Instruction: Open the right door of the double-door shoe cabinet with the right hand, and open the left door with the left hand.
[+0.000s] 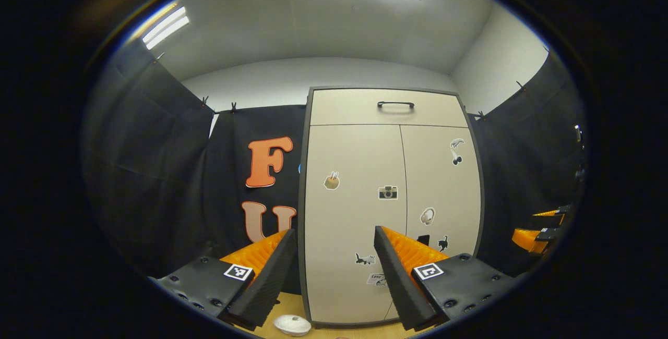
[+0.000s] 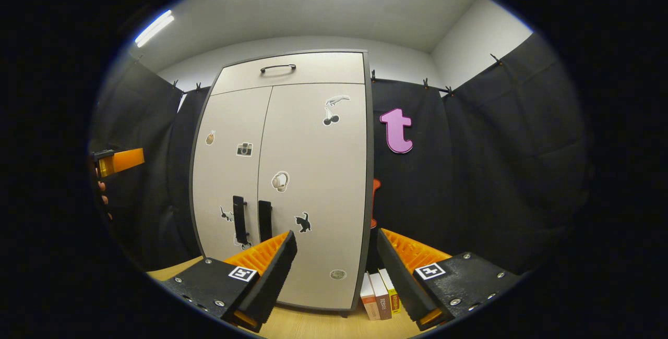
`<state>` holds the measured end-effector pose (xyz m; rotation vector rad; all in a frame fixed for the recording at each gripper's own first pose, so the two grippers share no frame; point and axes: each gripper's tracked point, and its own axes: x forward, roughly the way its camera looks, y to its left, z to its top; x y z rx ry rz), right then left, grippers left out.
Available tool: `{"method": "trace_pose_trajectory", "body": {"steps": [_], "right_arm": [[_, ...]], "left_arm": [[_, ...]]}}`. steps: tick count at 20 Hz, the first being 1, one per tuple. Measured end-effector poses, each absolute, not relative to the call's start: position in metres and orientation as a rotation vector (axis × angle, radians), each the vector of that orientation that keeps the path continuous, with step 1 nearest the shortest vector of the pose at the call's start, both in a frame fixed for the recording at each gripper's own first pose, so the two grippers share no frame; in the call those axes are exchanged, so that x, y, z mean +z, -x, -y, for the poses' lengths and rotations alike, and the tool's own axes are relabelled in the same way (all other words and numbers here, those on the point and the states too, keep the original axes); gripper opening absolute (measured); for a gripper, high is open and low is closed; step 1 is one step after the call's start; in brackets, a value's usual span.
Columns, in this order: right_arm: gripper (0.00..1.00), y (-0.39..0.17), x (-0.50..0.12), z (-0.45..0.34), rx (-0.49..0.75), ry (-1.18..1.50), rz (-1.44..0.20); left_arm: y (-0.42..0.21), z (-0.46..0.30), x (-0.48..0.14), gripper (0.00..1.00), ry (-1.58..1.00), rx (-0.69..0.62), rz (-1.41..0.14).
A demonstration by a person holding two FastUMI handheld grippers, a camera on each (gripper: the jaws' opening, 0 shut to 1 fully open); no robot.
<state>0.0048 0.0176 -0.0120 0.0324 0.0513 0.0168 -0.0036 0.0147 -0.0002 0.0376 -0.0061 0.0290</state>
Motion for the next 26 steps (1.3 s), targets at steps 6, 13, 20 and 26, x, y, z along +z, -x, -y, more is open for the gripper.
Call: {"method": "trace_pose_trajectory", "body": {"steps": [6,13,20,26], "right_arm": [[0.94,-0.008,-0.01,-0.019,0.019,-0.047,-0.037],[0.94,-0.04,-0.037,-0.073,0.124,-0.063,-0.106],[0.94,-0.094,-0.072,-0.144,0.212,-0.051,-0.189],[0.84,-0.149,-0.113,-0.183,0.214,-0.077,-0.28]], "left_arm": [[0.0,-0.012,-0.002,0.96,-0.039,0.029,0.019],[0.008,-0.03,-0.025,0.96,-0.054,0.046,-0.034],[0.024,-0.094,-0.035,0.96,-0.046,0.156,-0.058],[0.031,-0.133,-0.055,0.96,-0.066,0.224,-0.112]]}}
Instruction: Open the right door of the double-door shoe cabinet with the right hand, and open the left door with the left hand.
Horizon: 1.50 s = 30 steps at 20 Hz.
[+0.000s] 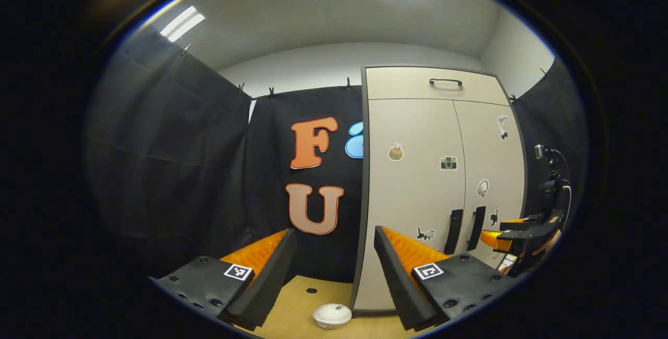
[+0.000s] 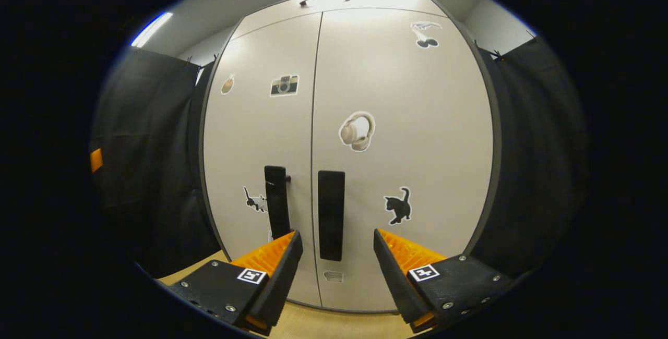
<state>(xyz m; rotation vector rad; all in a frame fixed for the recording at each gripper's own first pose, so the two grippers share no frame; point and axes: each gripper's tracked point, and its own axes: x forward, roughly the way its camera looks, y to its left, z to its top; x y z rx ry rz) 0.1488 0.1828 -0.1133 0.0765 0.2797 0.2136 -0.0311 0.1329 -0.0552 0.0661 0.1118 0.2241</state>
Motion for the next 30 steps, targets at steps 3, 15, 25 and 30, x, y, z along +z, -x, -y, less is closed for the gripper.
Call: {"method": "trace_pose_trajectory", "body": {"steps": [3,15,25,30], "right_arm": [[0.73,-0.167,-0.125,-0.189,0.196,-0.071,-0.304],[0.37,-0.197,-0.153,-0.195,0.087,-0.118,-0.375],[0.2,-0.192,-0.155,-0.194,0.091,-0.156,-0.412],[0.2,-0.178,-0.149,-0.195,0.137,-0.16,-0.412]], "left_arm": [[0.034,-0.148,-0.059,0.96,-0.08,0.248,-0.124],[0.028,-0.157,-0.087,0.96,-0.05,0.244,-0.168],[0.042,-0.147,-0.076,0.96,-0.029,0.2,-0.147],[0.049,-0.151,-0.072,0.96,-0.001,0.199,-0.138]]}}
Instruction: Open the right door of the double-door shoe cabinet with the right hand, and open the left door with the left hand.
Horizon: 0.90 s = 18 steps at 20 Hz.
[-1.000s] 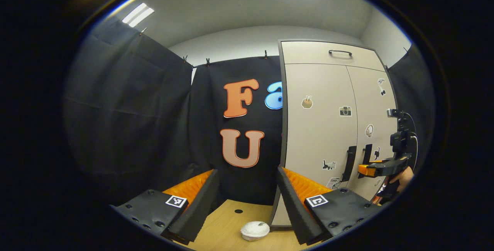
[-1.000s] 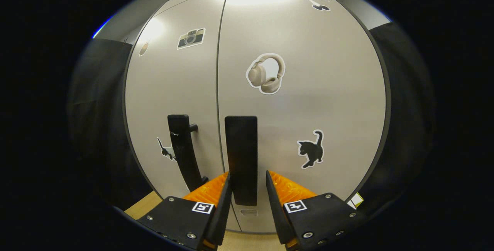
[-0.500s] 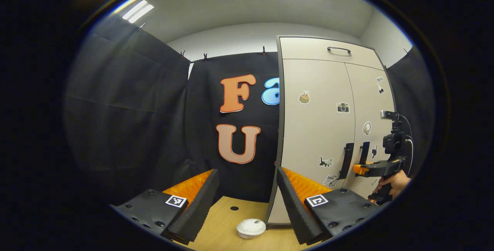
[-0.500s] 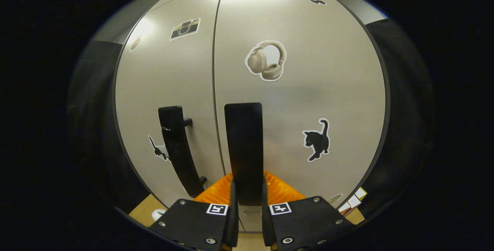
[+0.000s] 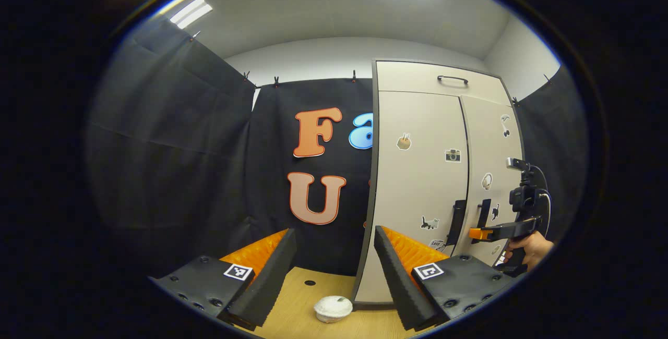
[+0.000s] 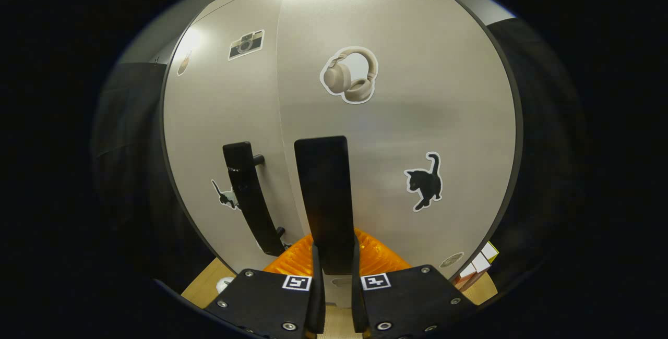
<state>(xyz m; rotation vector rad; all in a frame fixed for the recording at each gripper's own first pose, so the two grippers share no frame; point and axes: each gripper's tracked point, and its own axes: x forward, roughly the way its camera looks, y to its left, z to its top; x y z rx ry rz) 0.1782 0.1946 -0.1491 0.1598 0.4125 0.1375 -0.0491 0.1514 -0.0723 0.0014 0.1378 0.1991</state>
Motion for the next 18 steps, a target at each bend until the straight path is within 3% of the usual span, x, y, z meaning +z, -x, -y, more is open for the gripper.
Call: {"method": "trace_pose_trajectory", "body": {"steps": [10,18], "right_arm": [[0.2,-0.144,-0.137,-0.186,0.258,-0.178,-0.418],[0.2,-0.116,-0.126,-0.164,0.273,-0.209,-0.425]], "left_arm": [[0.034,-0.103,-0.08,0.97,0.045,0.113,-0.159],[0.012,-0.038,-0.081,0.96,0.055,0.004,-0.163]]}}
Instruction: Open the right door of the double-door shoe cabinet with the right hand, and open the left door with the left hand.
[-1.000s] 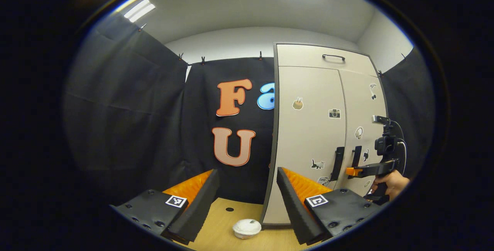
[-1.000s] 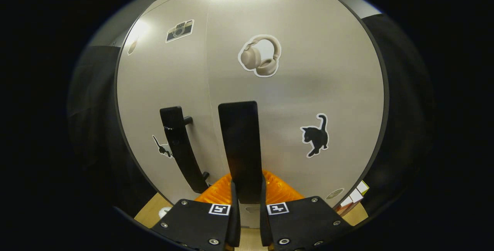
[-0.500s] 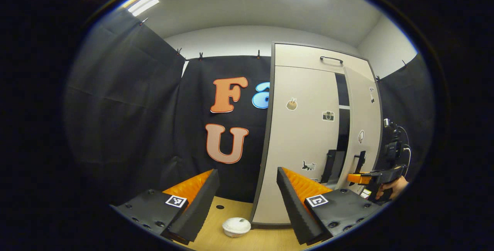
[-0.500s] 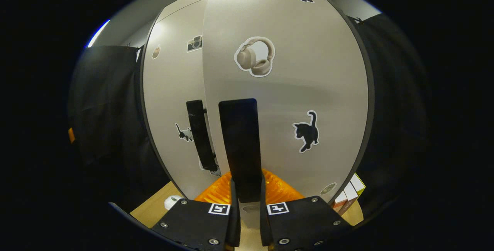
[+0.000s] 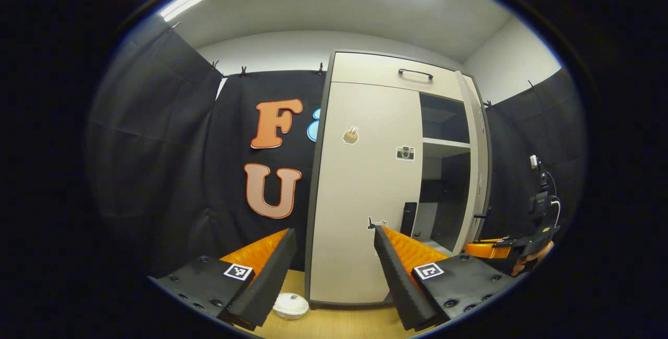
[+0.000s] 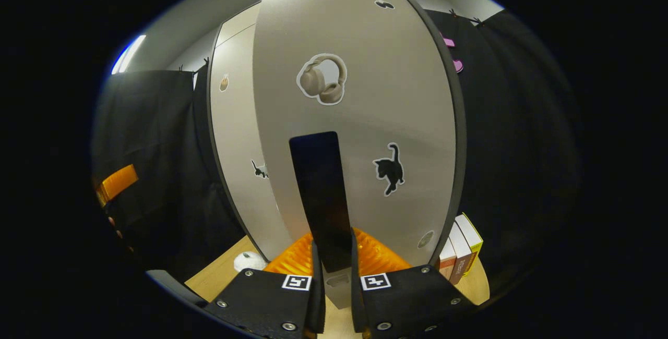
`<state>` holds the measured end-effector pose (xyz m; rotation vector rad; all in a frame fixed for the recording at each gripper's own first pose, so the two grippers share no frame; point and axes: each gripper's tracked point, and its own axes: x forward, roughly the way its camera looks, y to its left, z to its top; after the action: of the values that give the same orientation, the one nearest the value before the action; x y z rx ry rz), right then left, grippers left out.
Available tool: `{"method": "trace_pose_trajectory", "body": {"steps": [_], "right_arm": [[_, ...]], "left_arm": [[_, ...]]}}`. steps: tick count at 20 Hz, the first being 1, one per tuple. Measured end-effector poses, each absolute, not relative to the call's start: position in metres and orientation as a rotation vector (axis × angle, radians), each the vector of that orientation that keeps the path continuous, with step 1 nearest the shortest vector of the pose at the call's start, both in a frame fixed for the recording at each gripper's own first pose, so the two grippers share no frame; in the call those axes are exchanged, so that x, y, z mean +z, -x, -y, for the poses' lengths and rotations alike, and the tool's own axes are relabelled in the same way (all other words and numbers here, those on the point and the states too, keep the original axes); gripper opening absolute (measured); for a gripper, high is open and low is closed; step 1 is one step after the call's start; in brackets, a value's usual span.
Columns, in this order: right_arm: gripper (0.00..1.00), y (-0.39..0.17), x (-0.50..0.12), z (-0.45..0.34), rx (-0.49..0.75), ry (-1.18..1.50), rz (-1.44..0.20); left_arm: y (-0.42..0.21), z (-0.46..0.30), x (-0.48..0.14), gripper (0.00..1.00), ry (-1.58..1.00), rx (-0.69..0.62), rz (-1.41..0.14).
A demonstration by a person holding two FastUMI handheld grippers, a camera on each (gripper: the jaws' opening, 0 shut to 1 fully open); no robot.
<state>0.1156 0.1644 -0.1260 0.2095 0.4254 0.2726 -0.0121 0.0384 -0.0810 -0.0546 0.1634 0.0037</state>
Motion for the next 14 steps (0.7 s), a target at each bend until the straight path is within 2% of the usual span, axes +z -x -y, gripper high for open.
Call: {"method": "trace_pose_trajectory", "body": {"steps": [10,11,12,14], "right_arm": [[0.2,-0.096,-0.116,-0.135,0.263,-0.261,-0.429],[0.23,-0.095,-0.116,-0.133,0.263,-0.261,-0.431],[0.2,-0.093,-0.115,-0.13,0.26,-0.265,-0.432],[0.2,-0.092,-0.113,-0.124,0.256,-0.285,-0.433]], "left_arm": [[-0.003,0.008,-0.088,0.96,0.064,-0.057,-0.177],[-0.004,0.011,-0.089,0.96,0.064,-0.059,-0.177],[-0.005,0.013,-0.092,0.95,0.062,-0.062,-0.183],[-0.007,0.018,-0.101,0.96,0.061,-0.066,-0.199]]}}
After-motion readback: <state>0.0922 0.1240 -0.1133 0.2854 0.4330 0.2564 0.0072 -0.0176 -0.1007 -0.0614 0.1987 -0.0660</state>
